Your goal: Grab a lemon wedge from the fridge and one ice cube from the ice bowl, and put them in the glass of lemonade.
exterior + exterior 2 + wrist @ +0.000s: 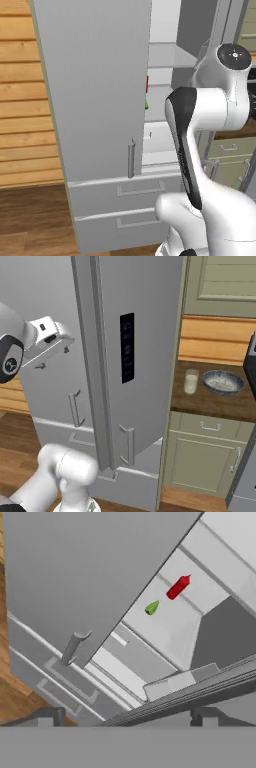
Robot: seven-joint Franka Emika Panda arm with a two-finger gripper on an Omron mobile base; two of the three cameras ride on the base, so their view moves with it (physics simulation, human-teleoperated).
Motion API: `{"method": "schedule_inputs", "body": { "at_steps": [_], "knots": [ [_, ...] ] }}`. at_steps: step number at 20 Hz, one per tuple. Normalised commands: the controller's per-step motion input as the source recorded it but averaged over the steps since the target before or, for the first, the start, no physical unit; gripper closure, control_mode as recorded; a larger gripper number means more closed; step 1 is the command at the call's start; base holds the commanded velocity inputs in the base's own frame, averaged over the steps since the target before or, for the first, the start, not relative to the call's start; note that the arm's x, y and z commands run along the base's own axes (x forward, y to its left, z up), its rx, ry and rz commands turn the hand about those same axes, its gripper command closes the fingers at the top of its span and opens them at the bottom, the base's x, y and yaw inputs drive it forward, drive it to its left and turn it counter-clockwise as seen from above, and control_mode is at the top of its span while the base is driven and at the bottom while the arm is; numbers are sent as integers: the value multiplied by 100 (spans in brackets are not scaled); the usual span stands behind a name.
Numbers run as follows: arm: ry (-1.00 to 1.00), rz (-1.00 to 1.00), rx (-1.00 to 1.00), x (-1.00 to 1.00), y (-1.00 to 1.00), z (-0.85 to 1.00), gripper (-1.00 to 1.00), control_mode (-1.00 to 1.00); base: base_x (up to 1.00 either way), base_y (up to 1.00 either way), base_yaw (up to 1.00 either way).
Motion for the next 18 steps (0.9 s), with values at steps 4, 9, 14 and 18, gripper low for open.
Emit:
{"method": "schedule_inputs", "body": {
  "at_steps": [4,9,14,18],
  "knots": [
    [35,-29,-46,100,0,-39,-100,-100,0,0,0],
    [17,-36,-42,88,0,-26,-100,-100,0,0,0],
    [33,-34,-27,25,-33,18,-100,-100,0,0,0],
    [33,-31,-18,0,-51,30,-100,-100,0,0,0]
  ]
}}
